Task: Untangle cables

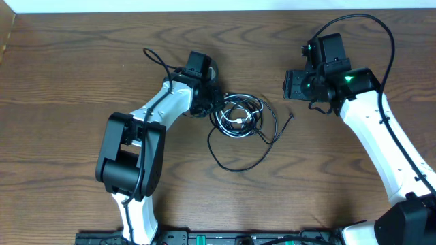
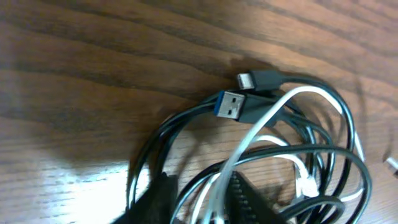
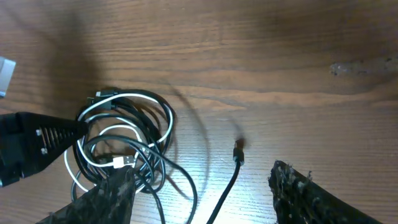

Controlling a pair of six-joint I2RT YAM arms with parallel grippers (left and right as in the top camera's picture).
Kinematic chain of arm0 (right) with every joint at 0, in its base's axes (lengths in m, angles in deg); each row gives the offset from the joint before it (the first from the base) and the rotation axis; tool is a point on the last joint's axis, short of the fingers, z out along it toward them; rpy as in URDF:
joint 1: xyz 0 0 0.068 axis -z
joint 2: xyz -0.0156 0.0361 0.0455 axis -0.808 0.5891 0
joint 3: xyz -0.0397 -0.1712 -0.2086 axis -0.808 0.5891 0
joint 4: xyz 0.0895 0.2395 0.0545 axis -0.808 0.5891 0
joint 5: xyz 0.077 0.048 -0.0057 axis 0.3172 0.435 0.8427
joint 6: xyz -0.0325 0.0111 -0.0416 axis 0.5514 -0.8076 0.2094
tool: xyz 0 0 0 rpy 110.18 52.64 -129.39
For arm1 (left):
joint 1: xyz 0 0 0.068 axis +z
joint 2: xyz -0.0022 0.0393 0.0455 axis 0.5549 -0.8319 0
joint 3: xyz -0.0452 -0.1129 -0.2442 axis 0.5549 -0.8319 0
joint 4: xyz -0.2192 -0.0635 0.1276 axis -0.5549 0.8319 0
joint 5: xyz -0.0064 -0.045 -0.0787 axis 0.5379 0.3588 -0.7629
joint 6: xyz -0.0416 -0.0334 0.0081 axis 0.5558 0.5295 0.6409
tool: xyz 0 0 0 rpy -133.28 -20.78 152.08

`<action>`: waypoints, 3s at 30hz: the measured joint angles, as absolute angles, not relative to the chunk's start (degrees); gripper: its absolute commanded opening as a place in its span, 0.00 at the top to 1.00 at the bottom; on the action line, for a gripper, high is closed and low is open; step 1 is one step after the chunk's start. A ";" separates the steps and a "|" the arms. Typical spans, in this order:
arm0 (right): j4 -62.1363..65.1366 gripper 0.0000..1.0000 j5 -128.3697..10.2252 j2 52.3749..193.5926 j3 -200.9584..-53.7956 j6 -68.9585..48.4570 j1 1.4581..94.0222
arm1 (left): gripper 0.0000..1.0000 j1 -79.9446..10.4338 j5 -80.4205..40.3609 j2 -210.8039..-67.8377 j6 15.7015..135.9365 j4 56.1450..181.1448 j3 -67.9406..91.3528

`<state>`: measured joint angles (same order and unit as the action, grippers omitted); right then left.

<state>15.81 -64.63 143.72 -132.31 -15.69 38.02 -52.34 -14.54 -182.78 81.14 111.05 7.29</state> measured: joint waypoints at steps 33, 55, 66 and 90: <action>6.93 0.34 -53.58 143.72 -132.31 -13.68 33.94 | 0.93 -52.56 -15.64 -154.39 80.29 108.82 7.40; 6.65 0.33 -53.55 143.72 -132.31 -13.70 33.72 | 0.92 -52.56 -16.51 -140.58 82.30 99.62 7.40; -0.15 0.30 -47.48 143.89 -132.33 -13.70 33.65 | 0.93 -52.56 -16.51 -139.51 82.96 99.18 7.40; -5.07 0.93 -34.47 160.54 -133.01 -15.12 28.17 | 0.93 -52.56 -16.51 -139.51 84.59 99.33 7.40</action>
<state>-5.07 -34.47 160.54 -133.01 -15.12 28.17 -52.56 -16.51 -139.51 84.59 99.33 7.40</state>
